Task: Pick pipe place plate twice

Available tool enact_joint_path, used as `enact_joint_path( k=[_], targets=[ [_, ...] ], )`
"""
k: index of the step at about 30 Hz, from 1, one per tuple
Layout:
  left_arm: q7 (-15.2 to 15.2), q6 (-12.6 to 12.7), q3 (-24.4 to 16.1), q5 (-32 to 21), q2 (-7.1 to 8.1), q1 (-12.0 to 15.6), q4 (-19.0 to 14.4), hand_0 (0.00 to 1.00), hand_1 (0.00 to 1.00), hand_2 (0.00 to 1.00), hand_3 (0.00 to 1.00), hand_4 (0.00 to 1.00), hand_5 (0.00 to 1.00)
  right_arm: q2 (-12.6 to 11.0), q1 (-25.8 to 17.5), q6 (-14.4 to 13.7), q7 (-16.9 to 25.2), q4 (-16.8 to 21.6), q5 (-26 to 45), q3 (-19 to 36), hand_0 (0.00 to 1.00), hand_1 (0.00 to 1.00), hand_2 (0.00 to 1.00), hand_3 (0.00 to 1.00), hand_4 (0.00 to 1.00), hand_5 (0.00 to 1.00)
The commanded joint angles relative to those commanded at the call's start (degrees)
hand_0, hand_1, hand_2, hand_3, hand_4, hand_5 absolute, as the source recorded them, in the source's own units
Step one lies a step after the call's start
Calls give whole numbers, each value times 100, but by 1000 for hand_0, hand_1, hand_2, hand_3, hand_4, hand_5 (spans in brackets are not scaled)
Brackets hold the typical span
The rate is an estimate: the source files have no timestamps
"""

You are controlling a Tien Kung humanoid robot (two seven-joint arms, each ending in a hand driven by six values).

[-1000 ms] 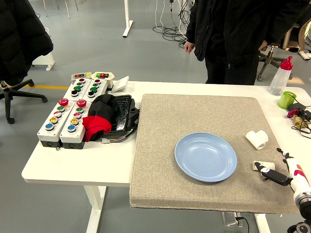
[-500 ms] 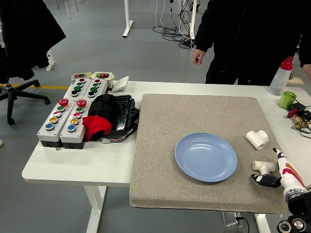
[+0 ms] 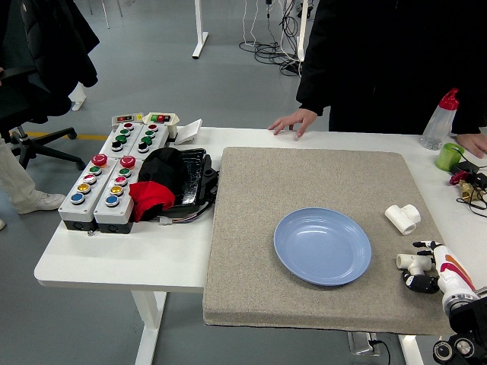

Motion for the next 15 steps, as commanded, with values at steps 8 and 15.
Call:
enact_joint_path(
  k=[8, 15],
  targets=[
    [23, -19, -41, 64, -15, 39, -8, 690, 701, 738, 672, 526, 998, -22, -5, -283, 162, -16, -42, -37, 422, 492, 512, 630, 566, 82],
    [38, -36, -110, 163, -29, 82, -10, 690, 700, 738, 671, 526, 998, -93, -21, -420, 182, 463, -281, -73, 398, 483, 514, 602, 519, 49]
  ],
)
